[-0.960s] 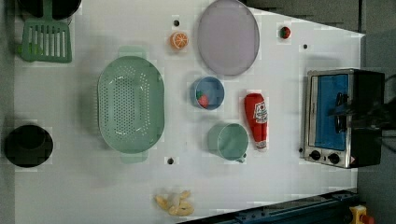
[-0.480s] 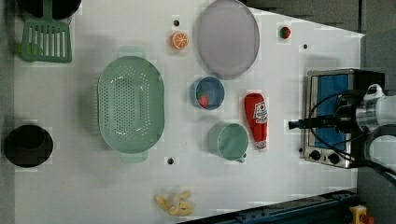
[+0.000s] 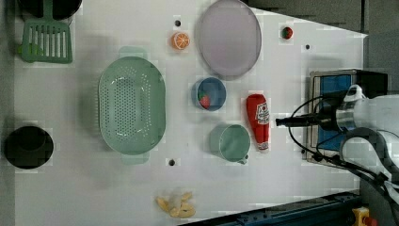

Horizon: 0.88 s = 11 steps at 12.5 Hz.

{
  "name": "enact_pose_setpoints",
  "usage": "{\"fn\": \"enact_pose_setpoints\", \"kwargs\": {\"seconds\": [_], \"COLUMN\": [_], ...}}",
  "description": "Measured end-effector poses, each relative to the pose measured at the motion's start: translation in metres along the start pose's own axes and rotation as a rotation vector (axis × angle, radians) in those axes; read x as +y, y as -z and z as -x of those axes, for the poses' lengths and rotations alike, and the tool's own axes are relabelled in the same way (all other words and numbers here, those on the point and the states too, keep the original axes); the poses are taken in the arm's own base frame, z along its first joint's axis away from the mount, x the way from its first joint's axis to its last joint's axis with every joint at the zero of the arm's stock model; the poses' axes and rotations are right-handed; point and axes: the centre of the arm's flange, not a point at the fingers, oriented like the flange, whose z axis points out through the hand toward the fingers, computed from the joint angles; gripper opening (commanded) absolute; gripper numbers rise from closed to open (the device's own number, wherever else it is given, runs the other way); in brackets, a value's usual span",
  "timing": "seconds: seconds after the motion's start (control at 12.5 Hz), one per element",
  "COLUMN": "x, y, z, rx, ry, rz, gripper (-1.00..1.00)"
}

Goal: Pick ketchup from table and place on plate.

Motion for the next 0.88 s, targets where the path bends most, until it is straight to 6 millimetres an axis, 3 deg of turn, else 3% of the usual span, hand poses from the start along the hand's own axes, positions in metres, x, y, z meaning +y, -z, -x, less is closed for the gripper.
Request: {"fn": "enact_pose_setpoints", "kwargs": {"seconds": [0.16,0.4,0.56,0.72,0.88], "x": [0.006,0.011,0.008,0.001,-0.006], "y": [-0.038,-0.103,-0.134,-0.151,-0.154], "z": [-0.007,-0.001,0.002,0.005,0.004], "rx": [-0.001,-0.058,-0.053,-0.075,-0.066], "ry": [0.002,-0.009,-0.005,0.01,0.022], "rz": [-0.006,-0.02,-0.02,-0.026,-0.028], "gripper": [1.0,1.0,1.0,1.0,1.0]}}
